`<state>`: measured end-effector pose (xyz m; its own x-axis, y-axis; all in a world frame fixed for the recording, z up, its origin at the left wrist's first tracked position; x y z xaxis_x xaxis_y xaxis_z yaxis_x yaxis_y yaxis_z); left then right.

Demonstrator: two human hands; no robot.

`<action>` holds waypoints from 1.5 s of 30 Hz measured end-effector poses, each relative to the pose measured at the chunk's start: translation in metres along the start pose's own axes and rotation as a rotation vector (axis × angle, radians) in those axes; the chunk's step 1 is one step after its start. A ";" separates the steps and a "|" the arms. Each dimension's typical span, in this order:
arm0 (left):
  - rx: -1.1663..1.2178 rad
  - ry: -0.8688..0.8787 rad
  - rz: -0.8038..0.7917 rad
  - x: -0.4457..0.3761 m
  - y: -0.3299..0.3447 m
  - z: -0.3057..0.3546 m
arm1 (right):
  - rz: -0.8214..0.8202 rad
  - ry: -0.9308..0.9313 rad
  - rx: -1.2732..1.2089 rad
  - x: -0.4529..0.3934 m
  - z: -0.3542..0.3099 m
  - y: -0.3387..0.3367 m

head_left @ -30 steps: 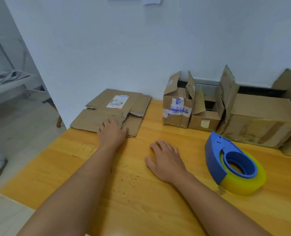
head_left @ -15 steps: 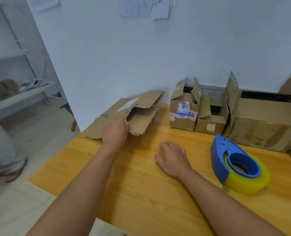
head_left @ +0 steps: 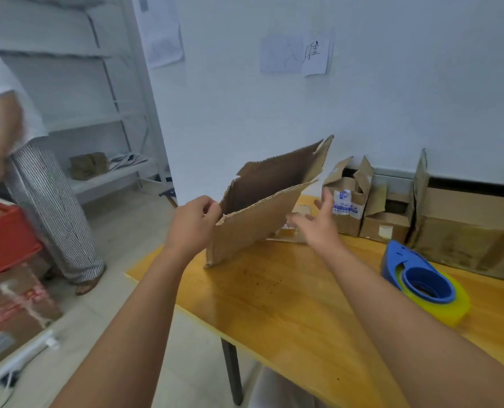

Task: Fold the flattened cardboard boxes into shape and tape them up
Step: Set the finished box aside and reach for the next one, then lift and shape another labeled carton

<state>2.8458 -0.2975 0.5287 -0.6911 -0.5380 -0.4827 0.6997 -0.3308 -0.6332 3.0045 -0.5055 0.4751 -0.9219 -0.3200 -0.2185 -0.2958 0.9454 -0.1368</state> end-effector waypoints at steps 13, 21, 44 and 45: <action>0.552 -0.267 0.095 0.017 -0.037 -0.006 | -0.033 -0.242 0.038 0.048 -0.067 -0.023; 0.578 -0.348 -0.002 0.011 0.006 0.028 | 0.071 -0.288 0.261 0.088 -0.072 -0.087; 0.718 -0.279 -0.129 0.031 0.063 0.029 | 0.130 -0.087 0.207 0.077 -0.010 -0.101; 0.725 -0.240 -0.142 0.029 0.058 0.032 | 0.121 -0.082 0.177 0.074 -0.018 -0.100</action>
<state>2.8720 -0.3572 0.4980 -0.7826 -0.5784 -0.2303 0.6083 -0.7891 -0.0854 2.9611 -0.6231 0.4896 -0.9223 -0.2161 -0.3203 -0.1294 0.9539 -0.2708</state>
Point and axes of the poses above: each hand's wrist, its own x-axis away from the middle knuckle, its own y-axis out of the palm, z = x × y, the point moved 5 cm from there along -x, towards the middle knuckle, and after that the axes turned 1 degree about -y, right-handed, at the moved point
